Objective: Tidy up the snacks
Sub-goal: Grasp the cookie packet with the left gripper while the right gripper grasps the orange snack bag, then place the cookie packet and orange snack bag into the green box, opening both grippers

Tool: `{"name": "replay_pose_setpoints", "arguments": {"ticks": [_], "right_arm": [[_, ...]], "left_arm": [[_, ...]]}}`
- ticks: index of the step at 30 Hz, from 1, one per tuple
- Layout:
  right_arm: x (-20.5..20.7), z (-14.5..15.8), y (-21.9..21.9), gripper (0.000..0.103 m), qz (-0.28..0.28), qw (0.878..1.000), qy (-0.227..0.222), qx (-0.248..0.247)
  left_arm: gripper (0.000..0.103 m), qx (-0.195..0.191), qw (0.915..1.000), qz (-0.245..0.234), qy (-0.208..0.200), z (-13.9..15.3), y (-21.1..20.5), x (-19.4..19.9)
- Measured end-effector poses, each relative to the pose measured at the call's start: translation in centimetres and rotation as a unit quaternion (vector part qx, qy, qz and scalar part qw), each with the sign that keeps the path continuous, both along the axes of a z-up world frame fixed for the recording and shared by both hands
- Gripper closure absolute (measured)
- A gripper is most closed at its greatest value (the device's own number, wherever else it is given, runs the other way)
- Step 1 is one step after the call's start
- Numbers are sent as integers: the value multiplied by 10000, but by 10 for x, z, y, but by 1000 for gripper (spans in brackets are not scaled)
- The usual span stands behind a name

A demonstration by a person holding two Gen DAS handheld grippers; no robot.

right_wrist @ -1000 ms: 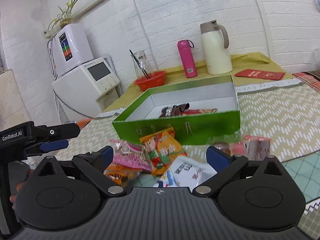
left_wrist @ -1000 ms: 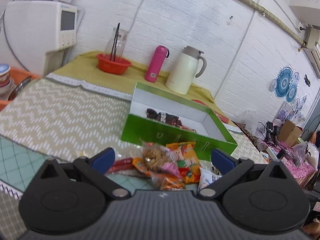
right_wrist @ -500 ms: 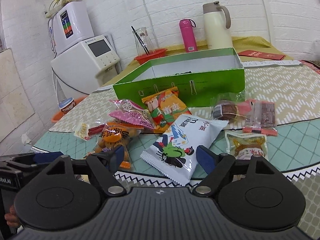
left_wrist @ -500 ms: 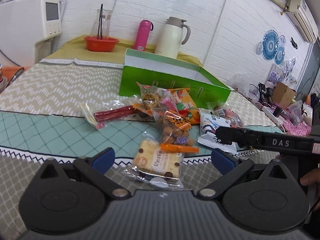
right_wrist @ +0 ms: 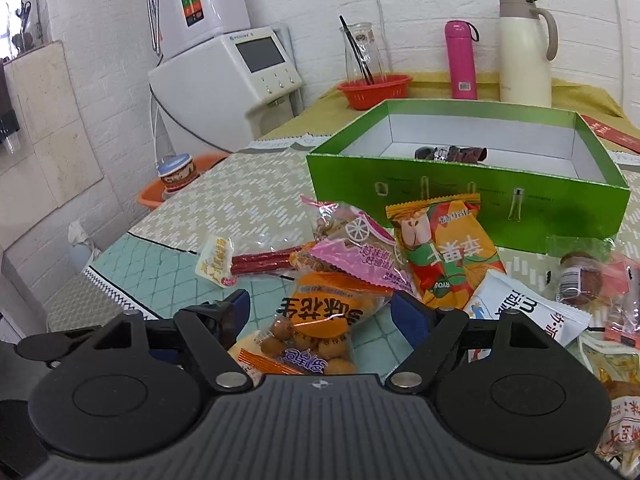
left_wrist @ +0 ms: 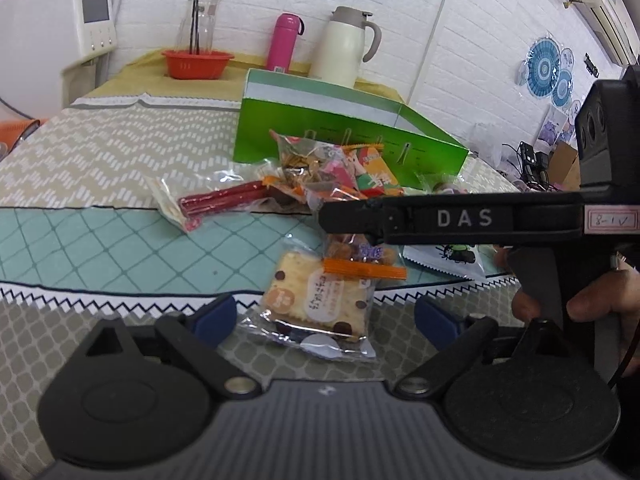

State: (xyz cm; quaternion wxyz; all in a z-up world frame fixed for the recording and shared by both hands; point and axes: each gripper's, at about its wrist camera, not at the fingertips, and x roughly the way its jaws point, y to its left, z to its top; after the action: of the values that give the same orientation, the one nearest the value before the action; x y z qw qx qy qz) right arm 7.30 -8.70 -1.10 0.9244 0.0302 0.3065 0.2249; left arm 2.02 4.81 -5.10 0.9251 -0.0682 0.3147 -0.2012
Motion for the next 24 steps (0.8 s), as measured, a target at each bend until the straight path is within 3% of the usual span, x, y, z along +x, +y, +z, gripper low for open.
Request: {"name": "replay_pose_setpoints", "arguments": {"ticks": [1, 4, 7, 9, 11, 12, 15, 21, 23, 24], "right_arm": [[-1, -1, -2, 12, 47, 10000, 24, 38], [-9, 2, -12, 17, -10, 10000, -65, -36], [-20, 7, -23, 18, -15, 9996, -217, -170], [-25, 8, -32, 19, 10, 9996, -226, -139], [-31, 8, -39, 19, -28, 9995, -260, -167], [-32, 8, -41, 19, -64, 9995, -265, -166], [-34, 5, -45, 22, -112, 9996, -232, -107], [-31, -1, -43, 20, -138, 9996, -186, -189], [-31, -3, -41, 17, -124, 9995, -183, -238], [-30, -4, -41, 16, -119, 9995, -170, -240]], "left_arm": [[17, 20, 10000, -19, 13, 0, 0, 1], [22, 111, 9999, -33, 54, 2, -3, 9], [21, 257, 9996, -78, 76, 3, -8, 14], [12, 361, 9992, -128, 64, 2, -13, 16], [12, 512, 9985, -182, 0, 0, -20, 16], [15, 680, 9974, -224, -51, 0, -25, 16], [44, 1055, 9938, -309, -166, 0, -35, 15], [36, 1077, 9937, -254, -191, -2, -37, 17], [38, 1066, 9937, -263, -206, -2, -38, 17], [44, 1069, 9936, -280, -239, -2, -38, 16]]}}
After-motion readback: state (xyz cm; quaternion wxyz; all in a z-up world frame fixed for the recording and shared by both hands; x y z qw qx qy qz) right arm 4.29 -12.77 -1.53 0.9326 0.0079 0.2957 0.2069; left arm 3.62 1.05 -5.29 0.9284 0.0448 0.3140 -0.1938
